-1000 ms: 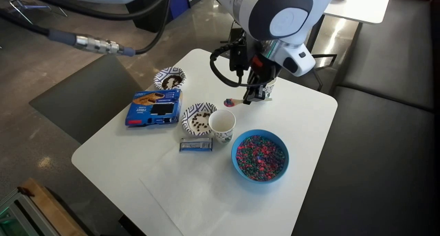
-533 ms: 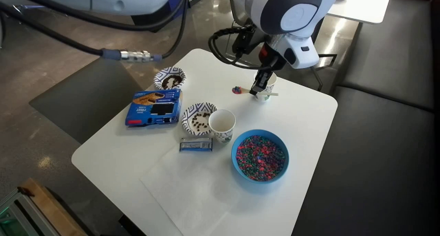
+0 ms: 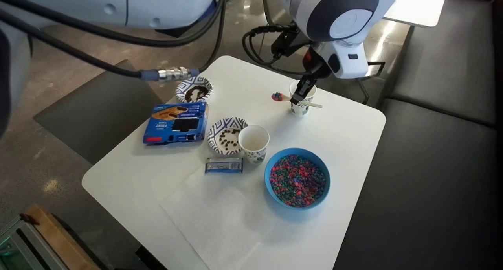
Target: Use the plastic spoon to put some of the contents of the blue bowl into the paper cup in the front
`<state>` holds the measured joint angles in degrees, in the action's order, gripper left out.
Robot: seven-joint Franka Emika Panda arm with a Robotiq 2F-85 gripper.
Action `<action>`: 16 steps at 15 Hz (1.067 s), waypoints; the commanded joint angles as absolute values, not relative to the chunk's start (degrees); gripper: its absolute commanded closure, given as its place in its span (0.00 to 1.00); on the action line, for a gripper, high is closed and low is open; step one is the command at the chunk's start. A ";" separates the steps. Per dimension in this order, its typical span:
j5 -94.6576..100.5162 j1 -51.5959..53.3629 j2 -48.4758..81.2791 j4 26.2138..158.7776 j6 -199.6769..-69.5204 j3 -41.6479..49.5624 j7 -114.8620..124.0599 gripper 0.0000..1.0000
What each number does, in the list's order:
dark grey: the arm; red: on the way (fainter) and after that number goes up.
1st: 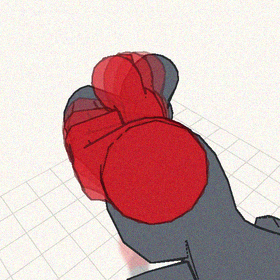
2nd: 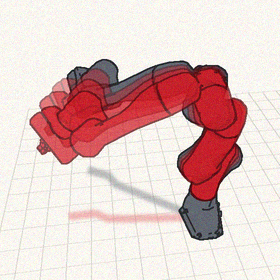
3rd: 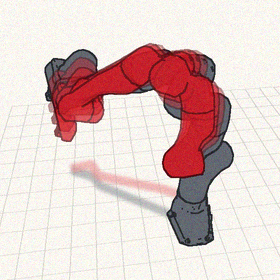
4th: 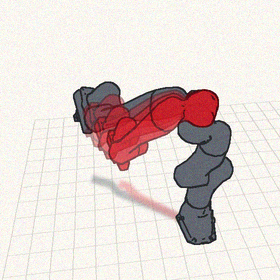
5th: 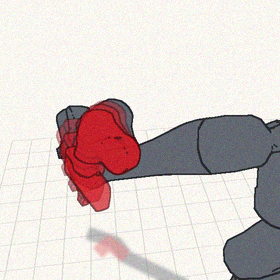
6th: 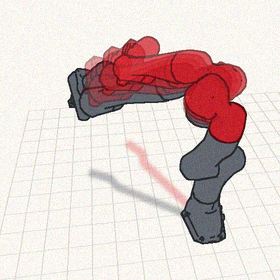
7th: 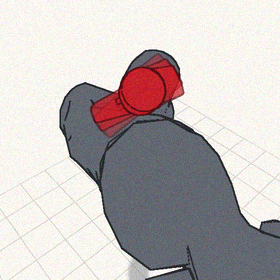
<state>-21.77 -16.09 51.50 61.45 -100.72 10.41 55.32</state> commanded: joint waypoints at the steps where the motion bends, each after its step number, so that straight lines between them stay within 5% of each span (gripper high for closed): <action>1: -21.77 -16.06 51.50 61.45 -100.72 10.41 55.32 0.86; 2: -21.77 -16.06 51.50 61.45 -100.72 10.41 55.32 0.86; 3: -21.77 -16.06 51.50 61.45 -100.72 10.41 55.32 0.97; 16: -26.06 -17.31 55.62 55.39 -105.89 6.24 63.32 0.97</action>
